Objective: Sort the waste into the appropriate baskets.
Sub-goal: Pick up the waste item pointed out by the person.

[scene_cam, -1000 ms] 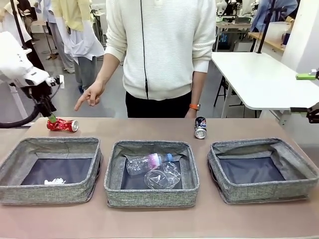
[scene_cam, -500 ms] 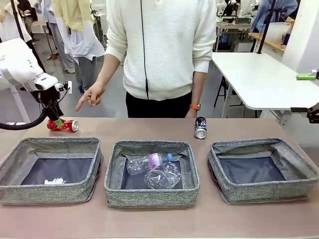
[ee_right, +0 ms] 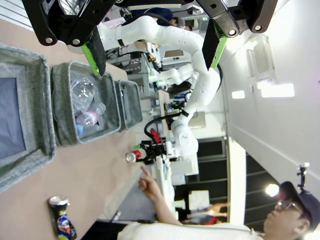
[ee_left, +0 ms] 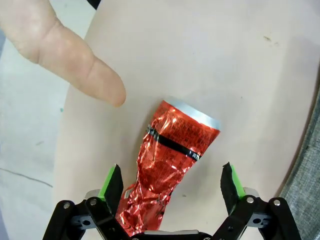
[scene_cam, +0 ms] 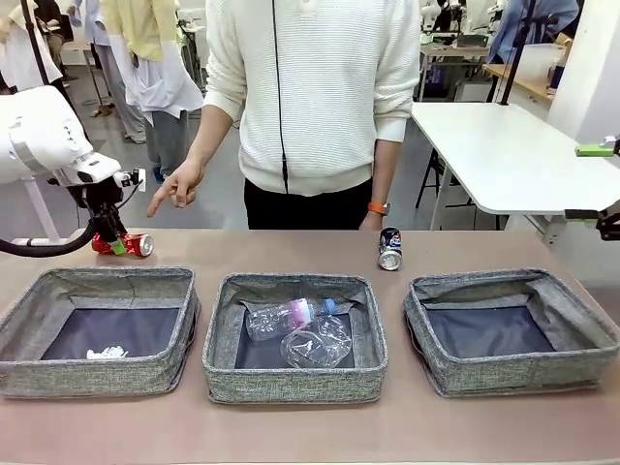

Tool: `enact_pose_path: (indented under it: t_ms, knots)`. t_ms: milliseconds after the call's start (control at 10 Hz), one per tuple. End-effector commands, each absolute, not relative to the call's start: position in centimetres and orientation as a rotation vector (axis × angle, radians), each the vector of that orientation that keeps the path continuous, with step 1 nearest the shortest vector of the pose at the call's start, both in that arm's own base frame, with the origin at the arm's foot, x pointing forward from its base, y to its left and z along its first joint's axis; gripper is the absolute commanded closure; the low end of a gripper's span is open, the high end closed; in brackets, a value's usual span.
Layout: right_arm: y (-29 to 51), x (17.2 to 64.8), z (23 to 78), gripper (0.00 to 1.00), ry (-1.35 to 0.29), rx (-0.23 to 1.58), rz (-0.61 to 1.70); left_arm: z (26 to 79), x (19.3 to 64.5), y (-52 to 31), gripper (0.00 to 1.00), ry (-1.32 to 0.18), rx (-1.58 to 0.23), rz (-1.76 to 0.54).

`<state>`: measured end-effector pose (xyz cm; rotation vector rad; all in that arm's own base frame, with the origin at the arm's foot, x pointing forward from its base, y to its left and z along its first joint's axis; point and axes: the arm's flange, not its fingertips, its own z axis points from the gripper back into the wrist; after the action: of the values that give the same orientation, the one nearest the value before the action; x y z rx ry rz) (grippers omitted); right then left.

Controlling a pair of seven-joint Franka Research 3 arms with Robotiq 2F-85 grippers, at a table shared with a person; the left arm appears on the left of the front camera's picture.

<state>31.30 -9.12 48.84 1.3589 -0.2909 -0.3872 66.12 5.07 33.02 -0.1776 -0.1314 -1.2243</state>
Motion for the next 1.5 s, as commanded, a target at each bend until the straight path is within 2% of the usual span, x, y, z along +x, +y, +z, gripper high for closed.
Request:
enact_pose_path:
  t_ms: [0, 500, 600, 700, 800, 900, 1000, 1400]
  knots:
    - [-9.30, 31.16, 49.19, 0.00, -0.288, 1.360, -0.382, 33.30, 66.93, 4.96, 0.00, -0.103, -0.192, -1.213]
    - [-9.30, 31.16, 49.19, 0.00, -0.288, 1.360, -0.382, 33.14, 66.79, 5.26, 0.00, -0.079, -0.199, -1.212]
    - [-9.30, 31.16, 49.19, 0.00, -0.288, 1.360, -0.382, 33.13, 66.78, 5.22, 0.58, -0.069, -0.197, -1.214]
    - [-9.30, 31.16, 49.19, 0.00, -0.288, 1.360, -0.382, 33.14, 66.77, 5.19, 0.58, -0.063, -0.198, -1.210]
    - [-9.30, 31.16, 49.19, 0.00, -0.288, 1.360, -0.382, 33.10, 66.74, 5.19, 1.00, -0.061, -0.197, -1.209]
    - [-9.30, 31.16, 49.19, 0.00, -0.288, 1.360, -0.382, 33.10, 66.69, 5.16, 0.63, -0.055, -0.194, -1.211]
    - [-9.30, 31.16, 49.19, 0.00, -0.288, 1.360, -0.382, 33.04, 66.68, 5.20, 1.00, -0.052, -0.195, -1.210]
    - [-9.30, 31.16, 49.19, 0.00, -0.288, 1.360, -0.382, 33.01, 66.59, 5.25, 1.00, -0.049, -0.191, -1.201]
